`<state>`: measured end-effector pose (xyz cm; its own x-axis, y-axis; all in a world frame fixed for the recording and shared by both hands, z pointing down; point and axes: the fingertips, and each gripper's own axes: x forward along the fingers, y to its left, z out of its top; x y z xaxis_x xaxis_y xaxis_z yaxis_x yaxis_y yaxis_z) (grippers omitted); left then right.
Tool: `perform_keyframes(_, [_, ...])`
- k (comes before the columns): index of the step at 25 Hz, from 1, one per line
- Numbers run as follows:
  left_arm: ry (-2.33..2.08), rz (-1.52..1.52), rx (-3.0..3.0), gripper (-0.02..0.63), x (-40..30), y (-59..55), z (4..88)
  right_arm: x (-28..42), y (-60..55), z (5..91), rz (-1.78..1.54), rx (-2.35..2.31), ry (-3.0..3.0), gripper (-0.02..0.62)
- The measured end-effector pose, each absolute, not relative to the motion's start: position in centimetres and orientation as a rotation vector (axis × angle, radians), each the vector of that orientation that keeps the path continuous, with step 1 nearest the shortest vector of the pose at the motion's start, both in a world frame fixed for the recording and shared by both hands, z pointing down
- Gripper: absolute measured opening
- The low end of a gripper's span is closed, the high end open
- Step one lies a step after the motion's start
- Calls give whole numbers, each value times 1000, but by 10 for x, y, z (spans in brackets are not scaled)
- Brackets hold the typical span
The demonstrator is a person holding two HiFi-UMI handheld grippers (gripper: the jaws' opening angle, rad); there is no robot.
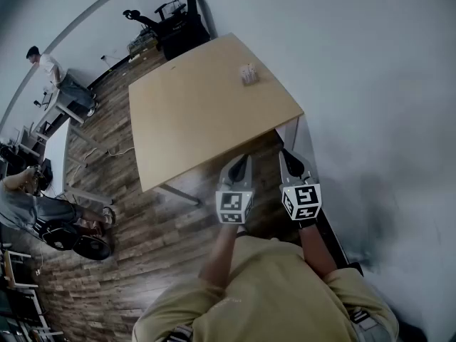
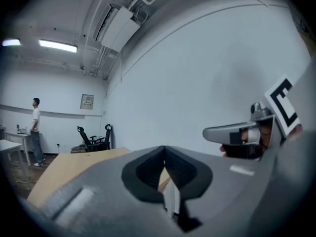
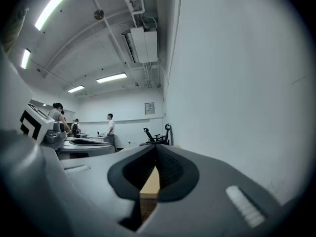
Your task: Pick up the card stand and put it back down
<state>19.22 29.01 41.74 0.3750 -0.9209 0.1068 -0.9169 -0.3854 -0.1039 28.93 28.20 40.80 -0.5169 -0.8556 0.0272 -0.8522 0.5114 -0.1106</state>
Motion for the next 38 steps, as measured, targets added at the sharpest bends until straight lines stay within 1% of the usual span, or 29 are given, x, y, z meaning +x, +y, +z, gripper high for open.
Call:
perform_keyframes(5, [1719, -283, -2601, 2, 202, 279, 418, 300, 265, 405, -200, -1535, 2680, 5])
perform_keyframes(13, [1735, -241, -2604, 2, 183, 238, 430, 286, 228, 422, -262, -1523, 2643, 5])
perform_keyframes(18, [1694, -197, -2629, 2, 168, 171, 439, 269, 174, 427, -212, -1549, 2637, 5])
perform_keyframes(27, [1643, -117, -2648, 2, 122, 36, 411, 237, 49, 399, -174, -1655, 2598, 5])
perform_keyframes(38, [1625, -150, -2725, 3, 59, -76, 443, 163, -71, 422, -217, -1661, 2649, 5])
